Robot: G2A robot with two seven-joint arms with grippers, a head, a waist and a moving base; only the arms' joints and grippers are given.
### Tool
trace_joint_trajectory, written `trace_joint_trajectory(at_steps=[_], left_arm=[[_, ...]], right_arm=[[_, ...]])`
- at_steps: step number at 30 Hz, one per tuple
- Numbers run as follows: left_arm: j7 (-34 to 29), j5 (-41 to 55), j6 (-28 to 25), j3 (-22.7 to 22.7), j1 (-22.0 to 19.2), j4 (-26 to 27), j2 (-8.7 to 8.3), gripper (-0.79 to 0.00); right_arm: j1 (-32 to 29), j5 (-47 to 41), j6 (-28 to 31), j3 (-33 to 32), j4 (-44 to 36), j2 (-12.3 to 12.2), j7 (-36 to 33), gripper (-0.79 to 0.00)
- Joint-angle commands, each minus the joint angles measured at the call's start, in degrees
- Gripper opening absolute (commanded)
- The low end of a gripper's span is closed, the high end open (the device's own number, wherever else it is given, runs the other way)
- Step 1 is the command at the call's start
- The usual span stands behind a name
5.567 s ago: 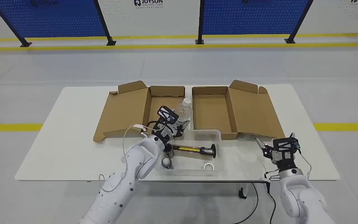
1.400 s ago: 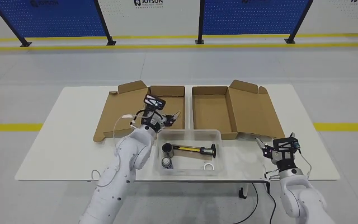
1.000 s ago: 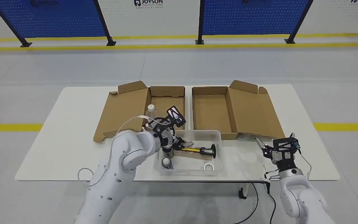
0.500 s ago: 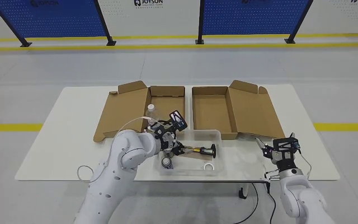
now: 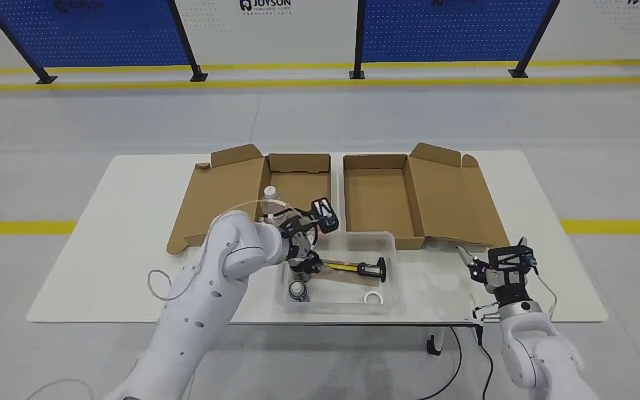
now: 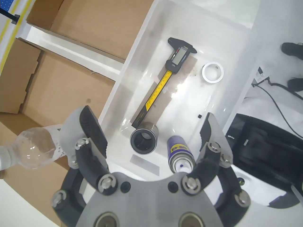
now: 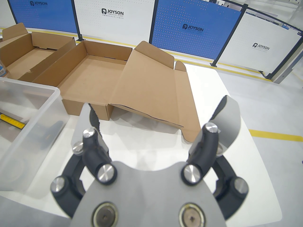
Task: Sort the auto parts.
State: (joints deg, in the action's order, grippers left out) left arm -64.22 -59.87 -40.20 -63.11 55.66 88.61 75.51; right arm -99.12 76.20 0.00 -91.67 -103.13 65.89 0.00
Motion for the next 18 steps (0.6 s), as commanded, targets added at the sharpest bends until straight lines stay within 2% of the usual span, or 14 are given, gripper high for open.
trace_joint_trajectory(at_steps=[1,3,5,7,8,10,12,14,18], left_arm=[[0.38,-0.02,-0.23,1.85,-1.09,-1.49,-0.19,0.000],[0.40,-1.09,-0.26,3.48,-2.16,-2.63,-0.51,-0.055],[1.11,-0.46,-0.96,4.66,-2.74,-3.33,-0.77,-0.046],[1.03,-0.13,-0.89,5.36,-3.23,-3.67,-1.08,-0.191],[0.91,-0.08,-0.76,5.67,-3.36,-3.89,-1.23,-0.197],[0.73,-0.28,-0.58,6.14,-3.69,-4.35,-1.55,-0.274],[0.64,-0.14,-0.50,6.35,-4.00,-4.80,-1.86,-0.262],[0.51,0.05,-0.36,6.44,-4.32,-5.28,-2.17,-0.342],[0.19,-0.90,-0.04,6.83,-5.19,-6.15,-2.74,-0.354]], right_arm=[[0.00,0.00,0.00,0.00,0.00,0.00,0.00,0.000],[0.00,0.00,0.00,0.00,0.00,0.00,0.00,0.000],[0.00,0.00,0.00,0.00,0.00,0.00,0.00,0.000],[0.00,0.00,0.00,0.00,0.00,0.00,0.00,0.000],[0.00,0.00,0.00,0.00,0.00,0.00,0.00,0.000],[0.00,0.00,0.00,0.00,0.00,0.00,0.00,0.000],[0.00,0.00,0.00,0.00,0.00,0.00,0.00,0.000],[0.00,0.00,0.00,0.00,0.00,0.00,0.00,0.000],[0.00,0.00,0.00,0.00,0.00,0.00,0.00,0.000]])
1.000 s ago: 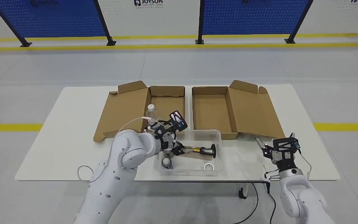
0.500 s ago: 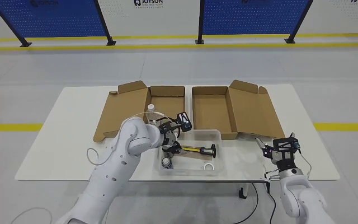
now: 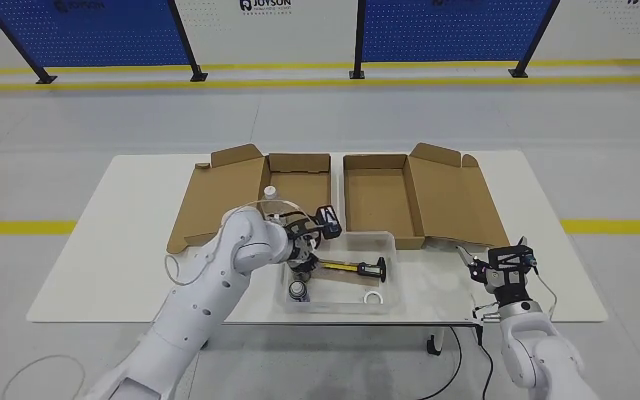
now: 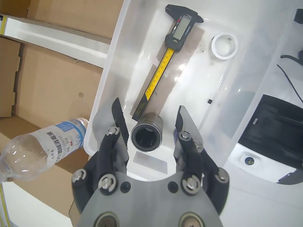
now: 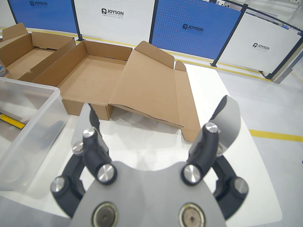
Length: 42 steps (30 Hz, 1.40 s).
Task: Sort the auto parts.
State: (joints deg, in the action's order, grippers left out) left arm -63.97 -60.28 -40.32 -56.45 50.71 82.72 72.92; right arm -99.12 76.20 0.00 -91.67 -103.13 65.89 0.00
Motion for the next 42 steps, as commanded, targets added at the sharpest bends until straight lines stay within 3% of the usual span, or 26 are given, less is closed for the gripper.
trace_joint_trajectory(at_steps=[1,13,14,23,35,42], left_arm=[[-0.09,-0.75,0.10,0.30,-0.44,-0.59,-0.28,-0.360],[-0.30,-2.62,0.31,4.56,-3.95,-4.74,-1.52,-0.413],[-0.38,-2.67,0.39,4.89,-4.26,-4.91,-1.62,-0.496],[-0.79,-1.74,0.80,7.40,-6.00,-6.63,-2.31,-0.413],[-1.61,-2.11,1.62,10.88,-7.94,-8.78,-3.17,-0.379],[-1.63,-0.95,1.64,13.09,-8.82,-10.01,-3.27,-0.409]], right_arm=[[0.00,0.00,0.00,0.00,0.00,0.00,0.00,0.000],[0.00,0.00,0.00,0.00,0.00,0.00,0.00,0.000],[0.00,0.00,0.00,0.00,0.00,0.00,0.00,0.000],[0.00,0.00,0.00,0.00,0.00,0.00,0.00,0.000],[0.00,0.00,0.00,0.00,0.00,0.00,0.00,0.000],[0.00,0.00,0.00,0.00,0.00,0.00,0.00,0.000]])
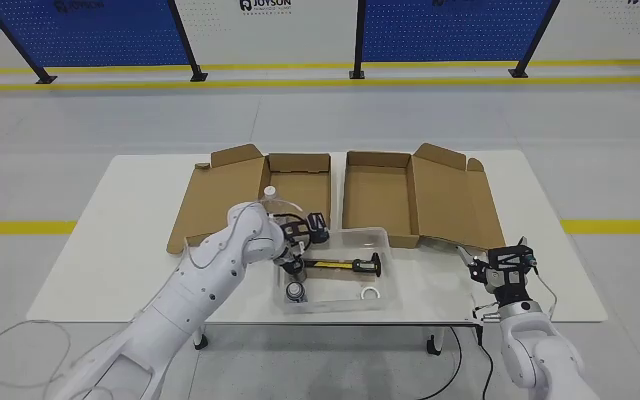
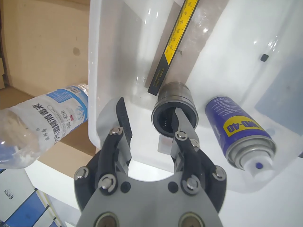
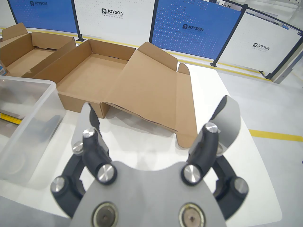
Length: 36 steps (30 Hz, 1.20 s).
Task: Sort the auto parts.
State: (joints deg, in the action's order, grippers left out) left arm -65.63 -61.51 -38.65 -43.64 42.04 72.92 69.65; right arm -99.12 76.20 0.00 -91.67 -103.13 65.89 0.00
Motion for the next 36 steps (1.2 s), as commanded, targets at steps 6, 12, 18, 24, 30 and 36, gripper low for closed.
trace_joint_trajectory(at_steps=[6,12,18,24,30,36], left_arm=[[0.47,3.32,-0.47,1.80,-1.23,-0.79,0.07,-0.419],[1.15,5.51,-1.15,3.51,-2.27,-1.07,0.30,-0.422],[1.67,7.17,-1.66,4.88,-2.99,-0.79,0.71,-0.440],[1.78,8.30,-1.61,6.23,-3.45,-0.52,1.18,-0.431],[2.18,7.94,-1.22,6.86,-4.09,-2.30,1.44,-0.434],[3.35,8.08,-1.20,7.72,-4.46,-4.36,1.88,-0.462]], right_arm=[[0.00,0.00,0.00,0.00,0.00,0.00,0.00,0.000],[0.00,0.00,0.00,0.00,0.00,0.00,0.00,0.000],[0.00,0.00,0.00,0.00,0.00,0.00,0.00,0.000],[0.00,0.00,0.00,0.00,0.00,0.00,0.00,0.000],[0.00,0.00,0.00,0.00,0.00,0.00,0.00,0.000],[0.00,0.00,0.00,0.00,0.00,0.00,0.00,0.000]])
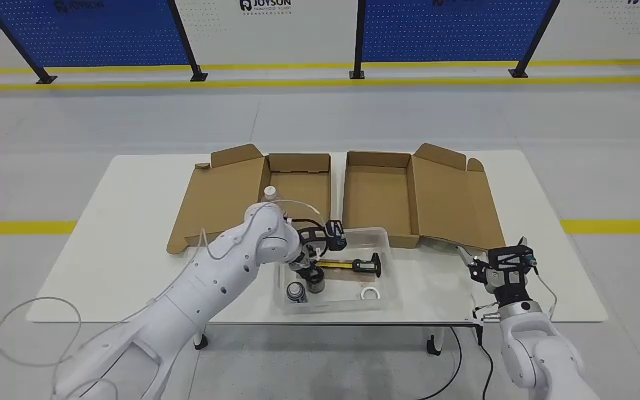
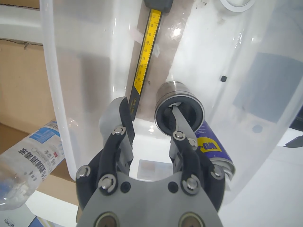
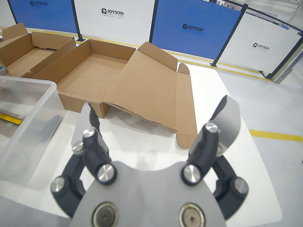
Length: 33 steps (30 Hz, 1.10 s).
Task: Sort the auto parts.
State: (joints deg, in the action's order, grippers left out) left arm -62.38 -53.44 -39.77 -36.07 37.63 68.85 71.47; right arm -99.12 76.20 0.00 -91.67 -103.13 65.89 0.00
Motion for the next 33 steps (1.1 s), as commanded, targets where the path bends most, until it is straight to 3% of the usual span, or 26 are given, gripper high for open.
trace_joint_trajectory(at_steps=[1,5,9,10,13,23,33], left_arm=[[0.33,0.08,-0.11,0.29,-0.14,-0.62,0.14,-0.465],[0.92,1.11,-0.52,0.75,-0.46,-1.92,0.48,-0.483],[1.10,1.56,-0.59,1.33,-0.68,-2.94,0.80,-0.554],[1.15,1.64,-0.62,1.47,-0.72,-3.17,0.86,-0.585],[1.42,2.02,-0.72,1.74,-0.87,-3.79,1.05,-0.779],[3.23,2.98,-0.28,0.92,-0.62,-2.95,0.88,-0.785],[6.02,3.19,3.34,-4.35,1.75,3.16,-1.09,-0.785]], right_arm=[[0.00,0.00,0.00,0.00,0.00,0.00,0.00,0.000],[0.00,0.00,0.00,0.00,0.00,0.00,0.00,0.000],[0.00,0.00,0.00,0.00,0.00,0.00,0.00,0.000],[0.00,0.00,0.00,0.00,0.00,0.00,0.00,0.000],[0.00,0.00,0.00,0.00,0.00,0.00,0.00,0.000],[0.00,0.00,0.00,0.00,0.00,0.00,0.00,0.000],[0.00,0.00,0.00,0.00,0.00,0.00,0.00,0.000]])
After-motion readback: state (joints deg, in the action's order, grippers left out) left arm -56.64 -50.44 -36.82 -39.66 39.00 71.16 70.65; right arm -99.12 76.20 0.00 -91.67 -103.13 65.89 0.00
